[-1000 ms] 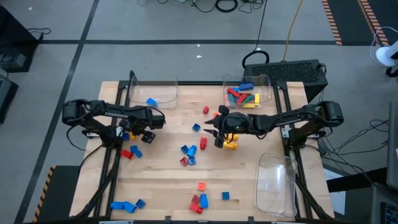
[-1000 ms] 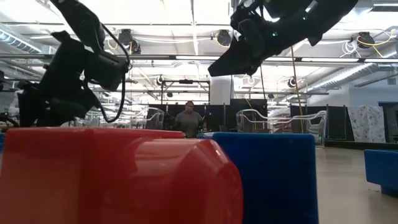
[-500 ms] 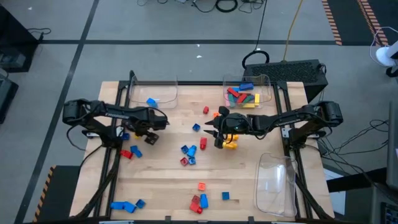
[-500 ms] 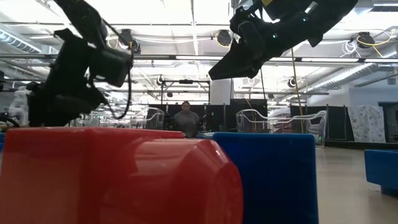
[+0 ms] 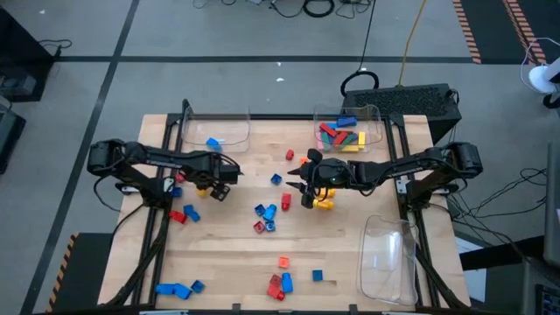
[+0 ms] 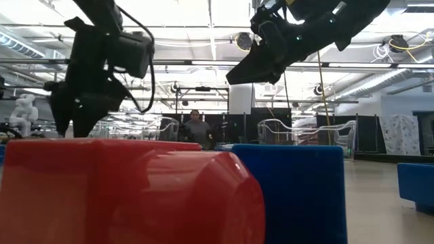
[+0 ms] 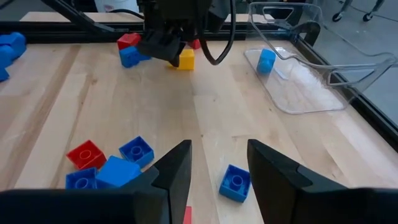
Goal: Sort blocks by size
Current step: Put the 1 stud yellow game piece into the top left transparent bin
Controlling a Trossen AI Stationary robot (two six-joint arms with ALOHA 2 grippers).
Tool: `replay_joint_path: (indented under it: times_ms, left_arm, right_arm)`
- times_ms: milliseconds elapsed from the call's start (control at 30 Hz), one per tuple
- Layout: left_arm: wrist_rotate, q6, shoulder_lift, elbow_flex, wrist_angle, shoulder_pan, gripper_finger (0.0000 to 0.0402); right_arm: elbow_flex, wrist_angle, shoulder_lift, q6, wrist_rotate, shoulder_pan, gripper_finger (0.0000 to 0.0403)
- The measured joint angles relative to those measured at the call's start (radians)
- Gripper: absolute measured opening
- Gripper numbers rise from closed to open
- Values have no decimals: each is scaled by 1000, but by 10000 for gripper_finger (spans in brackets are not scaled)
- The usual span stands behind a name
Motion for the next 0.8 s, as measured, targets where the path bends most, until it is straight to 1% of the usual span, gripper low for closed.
replay_joint_path:
  times_ms: [133,367,467,533,633,800]
  left_arm:
    - [-1,-33,0,-44,4,0,342]
    - [8,-14,0,-103,148,0,342]
    - [10,4,0,-116,153,4,334]
    - [14,3,0,-123,155,12,321]
    - [16,7,-1,-130,161,21,291]
    - [16,28,-1,-134,170,26,221]
  right_arm:
    - [0,-1,0,-4,0,0,141]
    - [0,-6,0,-8,0,0,141]
    - [0,-7,0,-8,0,0,141]
    - [0,-7,0,-8,0,0,141]
    - [0,-7,0,-7,0,0,141]
    - [0,-7,0,-4,0,0,141]
